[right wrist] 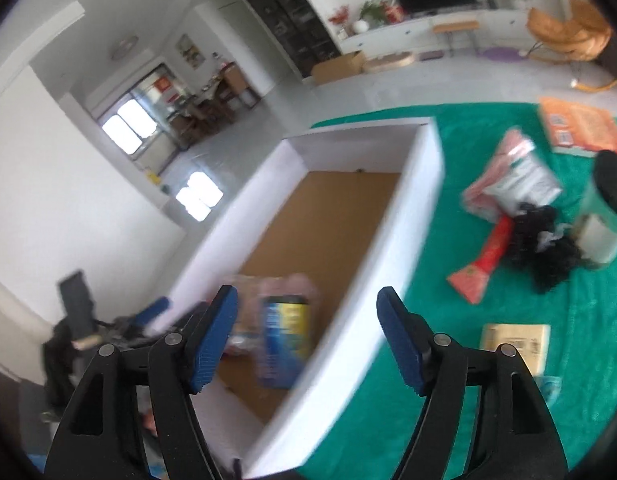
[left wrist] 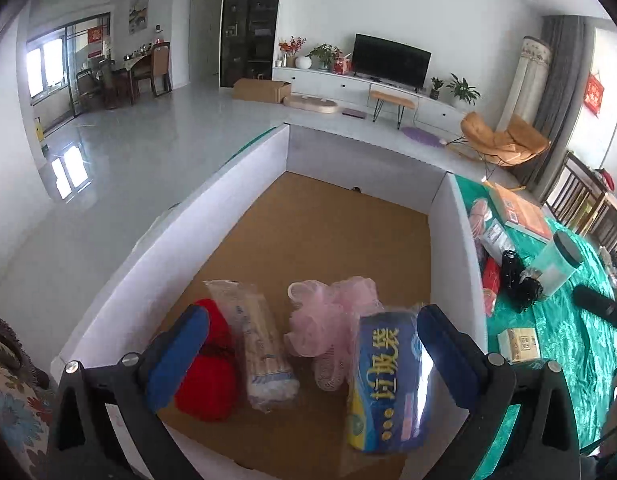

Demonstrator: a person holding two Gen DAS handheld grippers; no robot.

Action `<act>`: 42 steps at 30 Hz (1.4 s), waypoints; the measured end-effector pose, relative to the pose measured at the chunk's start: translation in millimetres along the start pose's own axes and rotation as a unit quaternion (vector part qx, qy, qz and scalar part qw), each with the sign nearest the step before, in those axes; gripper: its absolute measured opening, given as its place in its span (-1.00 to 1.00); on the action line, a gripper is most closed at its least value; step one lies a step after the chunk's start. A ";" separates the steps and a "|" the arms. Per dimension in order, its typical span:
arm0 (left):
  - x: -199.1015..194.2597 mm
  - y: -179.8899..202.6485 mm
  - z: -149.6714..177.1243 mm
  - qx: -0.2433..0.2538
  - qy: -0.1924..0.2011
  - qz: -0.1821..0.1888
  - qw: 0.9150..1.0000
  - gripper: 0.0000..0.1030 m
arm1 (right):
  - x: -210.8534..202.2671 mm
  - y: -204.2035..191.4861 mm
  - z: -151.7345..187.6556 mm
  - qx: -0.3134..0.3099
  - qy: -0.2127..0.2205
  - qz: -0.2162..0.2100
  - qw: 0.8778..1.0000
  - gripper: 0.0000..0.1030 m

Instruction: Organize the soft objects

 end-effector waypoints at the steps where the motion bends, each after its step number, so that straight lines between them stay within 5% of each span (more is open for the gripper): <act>1: 0.0 10.3 1.3 0.002 -0.001 0.016 1.000 1.00 | -2.7 17.9 12.0 0.000 0.012 0.051 0.999 0.51; 4: -4.3 48.8 5.1 0.021 0.000 0.061 0.998 1.00 | 2.7 79.1 54.2 0.016 0.011 0.166 0.986 0.51; 10: -12.3 116.8 19.4 0.087 -0.003 0.090 0.992 1.00 | 24.1 137.4 120.3 0.043 -0.021 0.219 0.975 0.51; 14: -15.1 138.1 31.3 0.108 -0.015 0.098 0.989 1.00 | 38.2 166.3 124.9 0.028 -0.034 0.260 0.964 0.50; 16: -20.6 146.3 37.1 0.122 -0.014 0.100 0.987 1.00 | 26.4 212.4 117.5 0.101 0.000 0.262 0.960 0.47; 20: -16.8 165.3 47.1 0.145 -0.020 0.104 0.984 1.00 | -45.5 326.0 126.0 0.276 0.077 0.290 0.913 0.47; 21: -14.7 169.1 50.6 0.150 -0.024 0.107 0.983 1.00 | -62.8 335.2 126.9 0.288 0.095 0.283 0.910 0.50; 25: 6.1 202.2 70.4 0.172 -0.061 0.125 0.975 1.00 | -88.9 328.0 131.8 0.236 0.092 0.305 0.918 0.52; 32: 58.6 255.1 112.6 0.223 -0.117 0.114 0.961 1.00 | -60.3 308.4 161.9 0.217 0.068 0.312 0.922 0.52; 42: 123.9 268.1 134.5 0.248 -0.140 0.074 0.956 1.00 | -46.4 293.4 168.3 0.214 0.035 0.327 0.920 0.55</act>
Point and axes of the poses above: each gripper's, at about its wrist camera, not at the fingertips, and x roughly the way its jaws point, y to its right, z to its underside, the point moved 10 cm from there along x, roughly the way its jaws point, and after that the axes turned 15 degrees about -y, right-handed, at the moved point
